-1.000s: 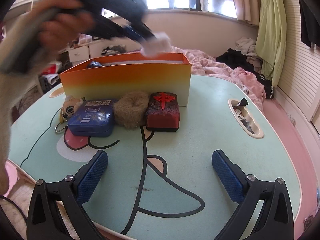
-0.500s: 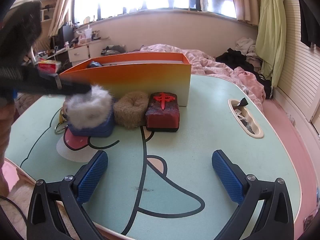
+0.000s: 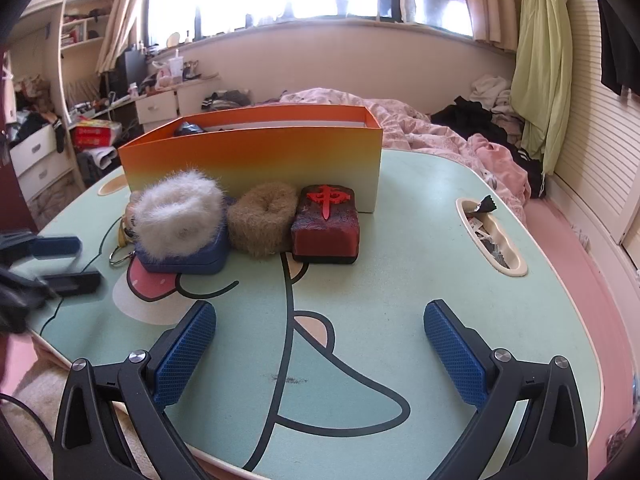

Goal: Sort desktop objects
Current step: 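Place the white fluffy ball on top of the blue tin, open left gripper, then reach the right gripper into the box and grasp the green toy car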

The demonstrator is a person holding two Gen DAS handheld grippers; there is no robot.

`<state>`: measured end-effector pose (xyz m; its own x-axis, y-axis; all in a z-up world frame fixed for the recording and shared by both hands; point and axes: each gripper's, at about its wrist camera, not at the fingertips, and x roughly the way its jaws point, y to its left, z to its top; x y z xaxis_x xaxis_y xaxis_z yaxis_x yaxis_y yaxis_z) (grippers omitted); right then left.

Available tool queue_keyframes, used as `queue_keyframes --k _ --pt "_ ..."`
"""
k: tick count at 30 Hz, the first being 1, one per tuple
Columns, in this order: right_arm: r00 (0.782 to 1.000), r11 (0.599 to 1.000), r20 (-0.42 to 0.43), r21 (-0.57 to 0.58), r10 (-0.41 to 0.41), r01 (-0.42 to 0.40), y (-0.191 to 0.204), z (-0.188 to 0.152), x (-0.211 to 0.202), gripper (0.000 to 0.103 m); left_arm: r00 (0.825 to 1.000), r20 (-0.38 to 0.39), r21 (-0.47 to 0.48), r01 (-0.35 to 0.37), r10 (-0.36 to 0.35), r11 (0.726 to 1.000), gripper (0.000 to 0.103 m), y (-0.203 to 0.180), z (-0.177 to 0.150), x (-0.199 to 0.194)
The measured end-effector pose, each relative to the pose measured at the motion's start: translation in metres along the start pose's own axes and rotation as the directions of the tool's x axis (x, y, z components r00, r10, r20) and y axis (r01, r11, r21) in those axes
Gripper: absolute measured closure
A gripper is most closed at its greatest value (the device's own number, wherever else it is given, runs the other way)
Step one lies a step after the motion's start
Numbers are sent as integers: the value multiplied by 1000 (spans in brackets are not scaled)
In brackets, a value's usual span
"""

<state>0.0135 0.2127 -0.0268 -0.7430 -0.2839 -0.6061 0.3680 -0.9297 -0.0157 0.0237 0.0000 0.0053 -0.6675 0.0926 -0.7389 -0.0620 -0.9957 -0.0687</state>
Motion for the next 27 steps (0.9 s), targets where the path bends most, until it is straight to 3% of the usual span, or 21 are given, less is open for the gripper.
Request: queue_keyframes --k 1,3,27 --pt "1000 1000 1 0 0 0 0 0 0 0 999 16 33 -52 52 998 10 -7 -1 5" --pt "1000 1000 0 4 3 -3 -3 -1 0 0 999 31 30 -15 14 999 0 -12 -3 7" --pt "1000 1000 8 10 4 -4 -5 -2 -3 0 997 72 49 8 -12 999 0 -21 -1 5"
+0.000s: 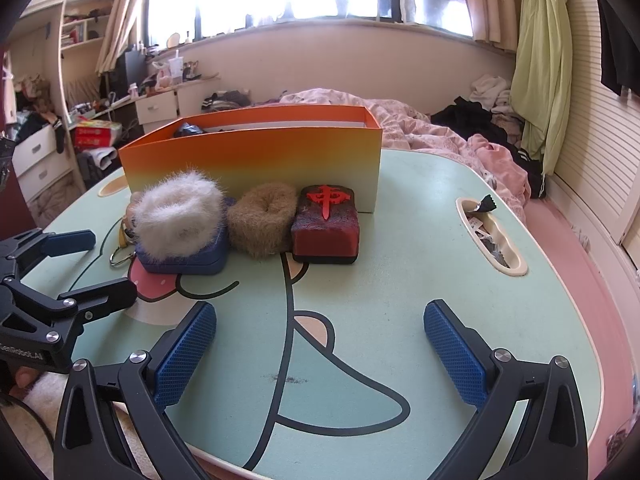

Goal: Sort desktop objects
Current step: 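Reach the right gripper into the box and grasp the green toy car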

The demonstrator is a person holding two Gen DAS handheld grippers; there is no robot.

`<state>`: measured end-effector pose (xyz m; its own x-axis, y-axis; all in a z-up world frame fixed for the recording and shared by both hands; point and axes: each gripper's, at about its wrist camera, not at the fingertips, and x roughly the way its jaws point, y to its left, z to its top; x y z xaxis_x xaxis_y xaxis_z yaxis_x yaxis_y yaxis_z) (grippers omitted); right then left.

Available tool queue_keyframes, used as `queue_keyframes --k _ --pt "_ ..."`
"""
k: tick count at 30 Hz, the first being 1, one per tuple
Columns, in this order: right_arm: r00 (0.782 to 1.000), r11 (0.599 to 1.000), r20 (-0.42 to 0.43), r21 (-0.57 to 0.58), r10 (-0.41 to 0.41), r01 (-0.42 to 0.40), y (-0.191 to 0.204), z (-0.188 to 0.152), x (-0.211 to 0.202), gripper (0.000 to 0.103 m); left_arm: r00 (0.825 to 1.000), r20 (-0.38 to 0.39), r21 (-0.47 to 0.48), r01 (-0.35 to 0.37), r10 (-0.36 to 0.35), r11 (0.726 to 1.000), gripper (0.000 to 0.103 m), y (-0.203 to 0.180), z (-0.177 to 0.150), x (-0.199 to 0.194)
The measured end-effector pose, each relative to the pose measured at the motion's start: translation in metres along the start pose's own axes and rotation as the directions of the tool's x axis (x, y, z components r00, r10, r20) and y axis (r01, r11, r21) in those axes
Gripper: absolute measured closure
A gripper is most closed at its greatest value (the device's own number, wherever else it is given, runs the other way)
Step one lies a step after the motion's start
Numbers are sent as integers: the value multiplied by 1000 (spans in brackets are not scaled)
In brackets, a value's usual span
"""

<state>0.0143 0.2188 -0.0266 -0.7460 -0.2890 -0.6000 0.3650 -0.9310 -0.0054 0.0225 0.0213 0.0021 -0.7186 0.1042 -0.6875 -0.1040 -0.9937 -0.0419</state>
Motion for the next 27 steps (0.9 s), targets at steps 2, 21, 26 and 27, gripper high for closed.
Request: queue_keyframes --k 2,21,26,27 --pt "999 999 33 27 38 -39 -6 0 -7 6 1000 1 -2 2 -2 1000 0 1 0 0" --pt "815 953 -494 144 304 -268 87 187 160 60 1000 11 -8 -2 2 1000 0 5 -1 -3" --pt "797 963 -546 75 258 -260 95 169 181 56 1000 12 -10 3 -3 1000 0 6 -1 -3" --pt "800 963 -541 87 259 -253 90 170 181 78 1000 11 -9 2 -2 1000 0 6 -1 -3"
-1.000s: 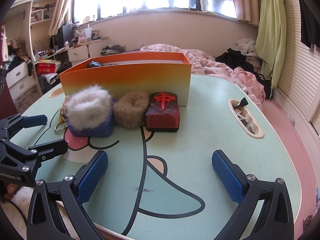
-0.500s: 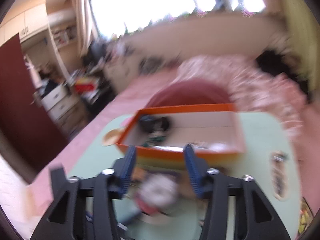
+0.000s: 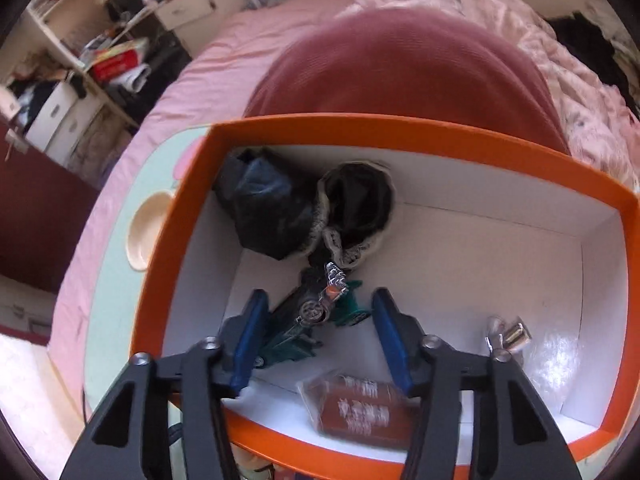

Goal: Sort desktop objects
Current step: 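Reach the right gripper into the box and grasp the green toy car, then set the green toy car on the table in front of the tile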

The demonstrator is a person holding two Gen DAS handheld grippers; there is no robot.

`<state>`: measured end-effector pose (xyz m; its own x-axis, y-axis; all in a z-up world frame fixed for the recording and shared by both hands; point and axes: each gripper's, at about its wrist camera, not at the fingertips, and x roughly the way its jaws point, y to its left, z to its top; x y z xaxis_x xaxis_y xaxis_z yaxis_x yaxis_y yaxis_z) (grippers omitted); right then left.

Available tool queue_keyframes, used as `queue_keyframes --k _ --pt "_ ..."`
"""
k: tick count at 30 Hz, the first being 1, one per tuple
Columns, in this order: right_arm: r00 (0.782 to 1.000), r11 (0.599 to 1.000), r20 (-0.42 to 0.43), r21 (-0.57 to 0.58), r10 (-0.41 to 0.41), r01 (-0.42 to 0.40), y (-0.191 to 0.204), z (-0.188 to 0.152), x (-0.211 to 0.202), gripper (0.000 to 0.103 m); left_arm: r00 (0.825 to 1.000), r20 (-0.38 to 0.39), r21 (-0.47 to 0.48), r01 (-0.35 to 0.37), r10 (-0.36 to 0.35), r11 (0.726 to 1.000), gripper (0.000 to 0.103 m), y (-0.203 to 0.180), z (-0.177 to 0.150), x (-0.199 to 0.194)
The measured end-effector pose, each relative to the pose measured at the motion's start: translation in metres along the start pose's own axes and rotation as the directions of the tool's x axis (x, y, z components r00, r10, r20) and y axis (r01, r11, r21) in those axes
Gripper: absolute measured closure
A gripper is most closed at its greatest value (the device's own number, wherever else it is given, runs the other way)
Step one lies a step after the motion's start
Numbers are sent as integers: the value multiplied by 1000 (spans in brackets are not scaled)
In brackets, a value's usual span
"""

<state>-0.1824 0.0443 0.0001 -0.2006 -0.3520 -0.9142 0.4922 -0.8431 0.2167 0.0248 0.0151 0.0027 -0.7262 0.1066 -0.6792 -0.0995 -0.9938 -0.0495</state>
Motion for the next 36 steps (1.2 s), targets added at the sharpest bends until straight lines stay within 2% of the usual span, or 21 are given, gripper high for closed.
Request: queue_keyframes --k 3,5,6,8,10,14,17,18,19,22,24,26,28,31,32,35,36 --pt "999 998 -7 43 52 -52 -18 -2 0 78 1000 2 1 0 0 1000 0 1 0 -2" --pt "996 994 29 73 80 -81 -27 -6 -7 78 1000 1 1 1 -1 1000 0 2 0 -2" --pt "991 989 62 84 116 -121 -33 -8 -15 78 1000 2 2 0 0 1000 0 2 0 -2" --pt "975 977 134 96 178 -192 -44 -13 -34 78 1000 1 1 1 -1 1000 0 3 0 -2" --pt "955 969 216 94 203 -227 -53 -23 -60 78 1000 1 1 0 0 1000 0 2 -1 -2" --pt "905 976 384 35 184 -213 -58 -68 -126 78 1000 1 2 0 0 1000 0 3 0 -2" --pt "872 980 457 0 177 -199 -61 -115 -160 78 1000 1 1 1 -1 1000 0 3 0 -2" --pt "870 983 467 0 161 -183 -63 -130 -166 78 1000 1 1 1 -1 1000 0 2 0 -2" --pt "876 988 462 5 137 -157 -68 -150 -164 78 1000 1 1 0 0 1000 0 3 0 -2" --pt "908 987 399 36 129 -156 -77 -184 -135 78 1000 1 2 1 -1 1000 0 3 0 -2" --pt "925 983 353 62 141 -173 -81 -195 -111 78 1000 1 3 0 0 1000 0 4 0 -2" --pt "934 988 344 77 100 -134 -77 -190 -95 78 1000 0 4 1 -1 1000 0 5 0 -2" --pt "935 993 346 61 75 -102 -68 -181 -87 78 1000 0 3 3 -3 1000 0 5 -1 -2" --pt "910 993 404 28 95 -116 -59 -176 -88 78 1000 0 4 4 -4 1000 0 6 -1 -3" --pt "898 994 430 22 90 -110 -57 -178 -90 73 1000 0 3 4 -4 1000 0 6 -1 -2" --pt "862 997 503 17 55 -73 -57 -189 -101 43 1000 0 3 4 -4 1000 0 6 -1 -2" --pt "851 999 523 19 33 -50 -58 -196 -105 36 1000 0 3 4 -4 1000 0 6 -1 -2"
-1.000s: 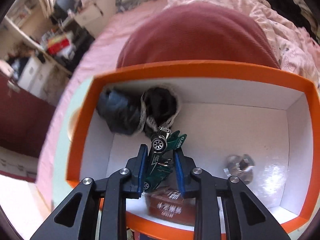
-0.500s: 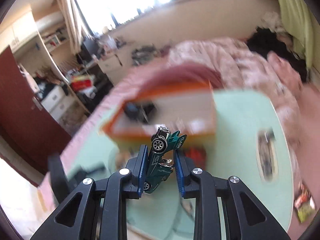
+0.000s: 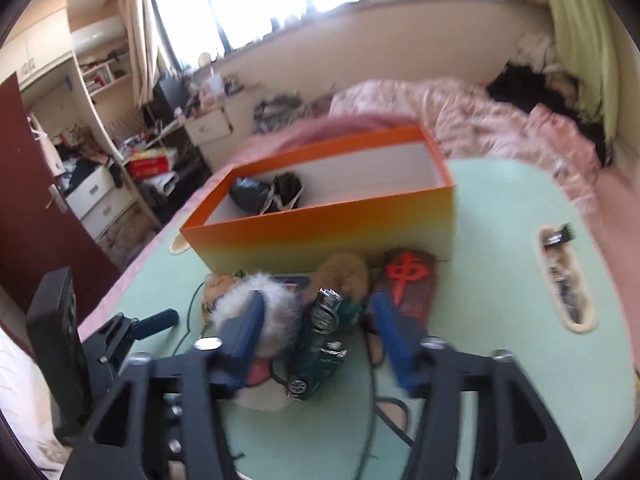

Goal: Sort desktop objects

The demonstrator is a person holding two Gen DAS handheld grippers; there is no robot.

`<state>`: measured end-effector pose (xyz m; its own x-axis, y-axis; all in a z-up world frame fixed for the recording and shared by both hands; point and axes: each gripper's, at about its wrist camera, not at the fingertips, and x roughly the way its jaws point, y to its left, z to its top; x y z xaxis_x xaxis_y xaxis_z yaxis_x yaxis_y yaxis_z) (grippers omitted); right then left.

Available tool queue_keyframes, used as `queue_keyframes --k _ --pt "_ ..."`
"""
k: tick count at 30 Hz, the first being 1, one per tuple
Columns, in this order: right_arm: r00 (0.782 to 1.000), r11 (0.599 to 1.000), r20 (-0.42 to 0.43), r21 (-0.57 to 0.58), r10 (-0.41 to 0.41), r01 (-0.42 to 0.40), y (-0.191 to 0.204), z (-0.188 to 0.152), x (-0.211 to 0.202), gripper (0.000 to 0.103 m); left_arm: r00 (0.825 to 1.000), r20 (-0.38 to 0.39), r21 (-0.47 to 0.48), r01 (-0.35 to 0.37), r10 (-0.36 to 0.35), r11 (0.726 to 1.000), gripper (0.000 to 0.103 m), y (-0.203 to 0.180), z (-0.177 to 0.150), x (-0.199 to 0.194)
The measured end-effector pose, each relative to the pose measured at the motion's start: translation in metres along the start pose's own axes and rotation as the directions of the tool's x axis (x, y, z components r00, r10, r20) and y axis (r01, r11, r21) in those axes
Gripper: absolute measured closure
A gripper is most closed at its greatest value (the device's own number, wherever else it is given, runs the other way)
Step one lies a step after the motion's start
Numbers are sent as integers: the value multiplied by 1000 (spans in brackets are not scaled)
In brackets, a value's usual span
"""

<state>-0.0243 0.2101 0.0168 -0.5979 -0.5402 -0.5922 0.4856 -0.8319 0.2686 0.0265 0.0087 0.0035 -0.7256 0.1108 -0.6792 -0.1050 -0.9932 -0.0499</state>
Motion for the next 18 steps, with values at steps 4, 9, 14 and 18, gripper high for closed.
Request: queue_keyframes --k 4,9,14,18 --pt "992 992 50 -46 -117 119 -5 -25 -19 26 1000 0 0 -1 1 1000 0 1 0 0" --pt "978 971 60 -122 -202 208 -3 -63 -4 0 1000 0 6 -4 4 1000 0 2 1 1" --pt "973 957 62 -179 -221 228 6 -63 1 0 1000 -3 4 0 0 1000 0 1 1 3" --pt "974 957 62 -179 -220 227 5 -63 1 0 1000 -4 4 -2 2 1000 0 -2 1 4"
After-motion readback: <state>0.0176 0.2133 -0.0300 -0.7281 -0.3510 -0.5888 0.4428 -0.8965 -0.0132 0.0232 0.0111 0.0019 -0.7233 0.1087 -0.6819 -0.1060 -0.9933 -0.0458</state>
